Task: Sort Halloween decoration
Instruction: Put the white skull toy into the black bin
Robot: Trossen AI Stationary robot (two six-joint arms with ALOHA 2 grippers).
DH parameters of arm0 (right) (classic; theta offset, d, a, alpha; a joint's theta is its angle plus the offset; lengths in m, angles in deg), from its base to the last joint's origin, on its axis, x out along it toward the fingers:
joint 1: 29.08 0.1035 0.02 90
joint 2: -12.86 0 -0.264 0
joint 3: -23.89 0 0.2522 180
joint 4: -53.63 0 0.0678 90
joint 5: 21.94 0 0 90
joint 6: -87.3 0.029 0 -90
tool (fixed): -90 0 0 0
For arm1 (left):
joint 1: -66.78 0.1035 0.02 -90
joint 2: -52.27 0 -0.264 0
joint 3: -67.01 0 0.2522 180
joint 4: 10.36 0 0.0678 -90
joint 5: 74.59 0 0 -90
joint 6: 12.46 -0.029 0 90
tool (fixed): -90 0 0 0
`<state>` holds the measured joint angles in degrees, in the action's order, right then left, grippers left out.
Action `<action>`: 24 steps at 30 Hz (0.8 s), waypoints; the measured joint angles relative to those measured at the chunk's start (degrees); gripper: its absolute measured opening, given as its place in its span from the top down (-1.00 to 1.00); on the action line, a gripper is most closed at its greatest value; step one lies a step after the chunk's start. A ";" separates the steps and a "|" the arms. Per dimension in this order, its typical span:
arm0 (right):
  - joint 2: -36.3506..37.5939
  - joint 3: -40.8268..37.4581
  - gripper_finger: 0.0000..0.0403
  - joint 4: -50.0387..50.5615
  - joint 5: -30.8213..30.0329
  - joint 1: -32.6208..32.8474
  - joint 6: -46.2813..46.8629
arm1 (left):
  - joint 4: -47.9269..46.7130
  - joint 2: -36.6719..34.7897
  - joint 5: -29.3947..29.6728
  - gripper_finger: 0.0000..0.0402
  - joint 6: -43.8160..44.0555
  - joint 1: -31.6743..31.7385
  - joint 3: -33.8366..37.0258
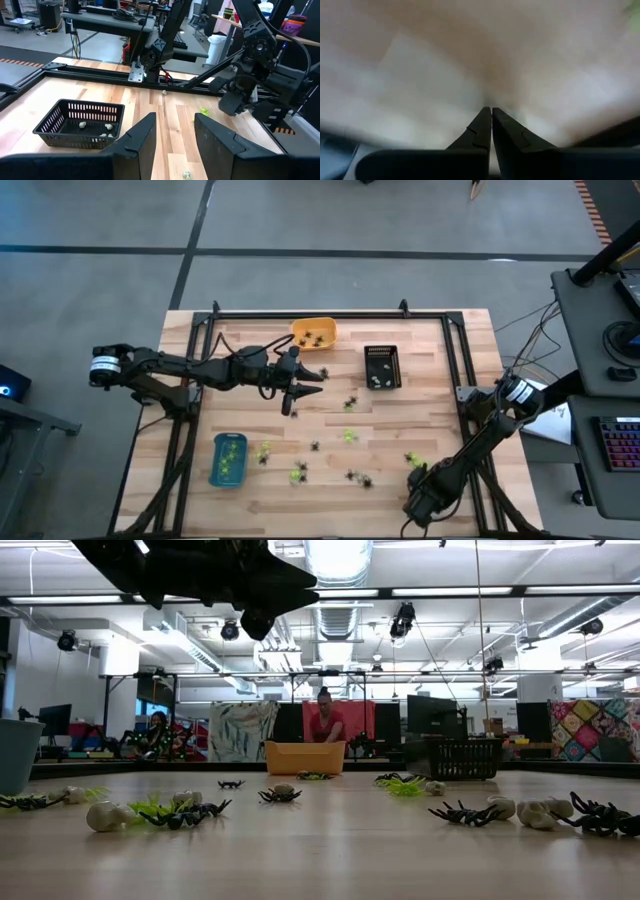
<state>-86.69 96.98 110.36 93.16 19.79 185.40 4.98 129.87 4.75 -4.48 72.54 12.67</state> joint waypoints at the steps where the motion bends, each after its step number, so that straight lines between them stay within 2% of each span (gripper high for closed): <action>1: 0.00 0.12 0.96 0.83 -1.77 -0.01 -0.44 | 0.00 0.00 -0.01 0.42 0.00 0.00 0.00; 6: 0.09 1.67 0.96 9.91 -9.46 -0.68 -5.13 | -0.02 0.00 0.00 0.42 0.01 0.00 0.00; 12: 1.93 4.48 0.96 20.90 -11.45 -3.17 -9.12 | 0.01 0.00 0.02 0.42 0.01 0.00 0.00; 14: 2.72 5.43 0.96 23.67 -14.31 -4.84 -9.46 | 0.08 0.02 0.02 0.42 0.01 0.00 0.00; 19: 5.66 7.33 0.96 27.23 -25.65 -11.15 -10.71 | 0.89 0.04 0.15 0.42 0.02 0.00 0.00; 24: 7.84 6.94 0.96 27.63 -27.99 -21.51 -13.94 | 1.55 0.04 0.17 0.42 0.02 0.01 0.00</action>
<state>-78.85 103.91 137.99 65.18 -1.72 171.46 6.54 129.91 4.92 -4.45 72.55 12.67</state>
